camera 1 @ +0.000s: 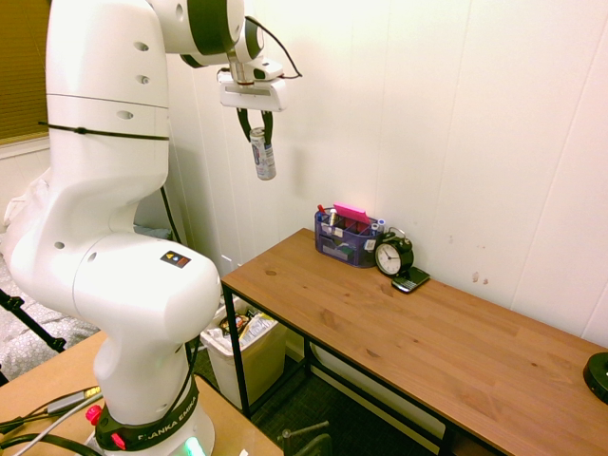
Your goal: Throw the can in the trash bin
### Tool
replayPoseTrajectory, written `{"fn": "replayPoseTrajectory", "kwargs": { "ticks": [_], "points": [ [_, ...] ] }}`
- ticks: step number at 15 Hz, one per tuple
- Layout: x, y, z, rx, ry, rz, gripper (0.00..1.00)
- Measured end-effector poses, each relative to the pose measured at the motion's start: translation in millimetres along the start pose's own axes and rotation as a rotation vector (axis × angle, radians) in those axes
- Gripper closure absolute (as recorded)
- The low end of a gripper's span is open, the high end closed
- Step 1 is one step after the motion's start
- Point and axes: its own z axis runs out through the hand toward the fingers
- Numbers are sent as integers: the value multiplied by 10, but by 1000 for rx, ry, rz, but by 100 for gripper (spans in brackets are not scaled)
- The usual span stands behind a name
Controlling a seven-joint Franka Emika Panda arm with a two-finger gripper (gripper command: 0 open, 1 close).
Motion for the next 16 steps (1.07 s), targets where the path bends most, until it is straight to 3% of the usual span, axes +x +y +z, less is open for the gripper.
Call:
{"fn": "replayPoseTrajectory", "kwargs": {
  "ticks": [2,3,6,16],
  "points": [
    [-184,-251,158,-45,-67,-60,100],
    [-233,-354,265,-69,-95,-80,0],
    [-226,-535,449,-105,-121,-96,0],
    [-47,-559,363,-106,-97,-79,0]
  ]
}}
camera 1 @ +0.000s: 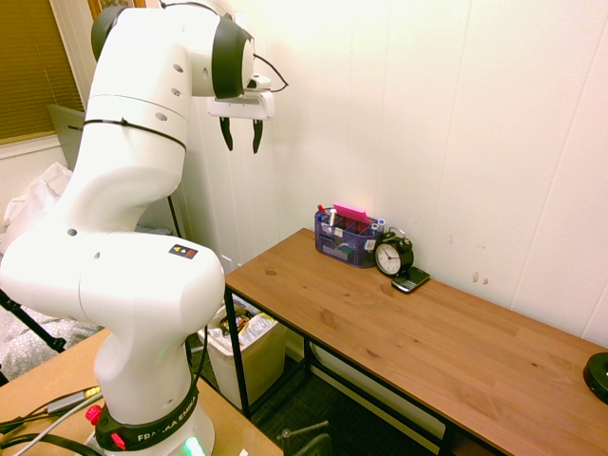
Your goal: Throw the can in the trash bin
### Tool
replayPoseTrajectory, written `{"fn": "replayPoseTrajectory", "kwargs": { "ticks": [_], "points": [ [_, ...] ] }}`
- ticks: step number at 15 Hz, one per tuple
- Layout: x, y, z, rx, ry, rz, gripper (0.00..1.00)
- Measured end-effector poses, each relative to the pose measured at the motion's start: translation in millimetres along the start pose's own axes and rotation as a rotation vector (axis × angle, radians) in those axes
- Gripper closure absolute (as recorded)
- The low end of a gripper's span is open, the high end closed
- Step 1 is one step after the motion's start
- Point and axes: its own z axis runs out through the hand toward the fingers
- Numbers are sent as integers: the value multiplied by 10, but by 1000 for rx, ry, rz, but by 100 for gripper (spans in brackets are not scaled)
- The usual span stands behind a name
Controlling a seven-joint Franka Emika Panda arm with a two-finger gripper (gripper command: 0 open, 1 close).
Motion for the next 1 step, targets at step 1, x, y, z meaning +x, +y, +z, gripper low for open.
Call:
{"fn": "replayPoseTrajectory", "kwargs": {
  "ticks": [1],
  "points": [
    [113,68,-26,3,5,19,0]
  ]
}}
